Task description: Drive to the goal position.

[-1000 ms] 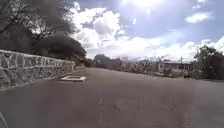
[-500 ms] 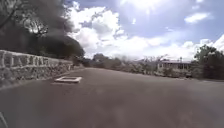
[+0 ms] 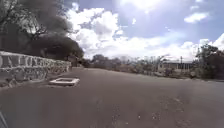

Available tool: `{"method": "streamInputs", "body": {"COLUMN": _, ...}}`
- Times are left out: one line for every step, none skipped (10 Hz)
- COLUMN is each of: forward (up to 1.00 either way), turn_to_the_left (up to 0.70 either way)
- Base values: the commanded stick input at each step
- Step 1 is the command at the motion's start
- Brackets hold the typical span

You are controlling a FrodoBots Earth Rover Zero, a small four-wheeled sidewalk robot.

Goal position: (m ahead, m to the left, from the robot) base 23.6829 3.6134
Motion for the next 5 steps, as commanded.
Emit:
{"method": "streamInputs", "body": {"forward": 0.70, "turn_to_the_left": 0.00}}
{"method": "streamInputs", "body": {"forward": 0.70, "turn_to_the_left": 0.00}}
{"method": "streamInputs", "body": {"forward": 0.70, "turn_to_the_left": 0.00}}
{"method": "streamInputs", "body": {"forward": 0.70, "turn_to_the_left": 0.00}}
{"method": "streamInputs", "body": {"forward": 0.70, "turn_to_the_left": 0.00}}
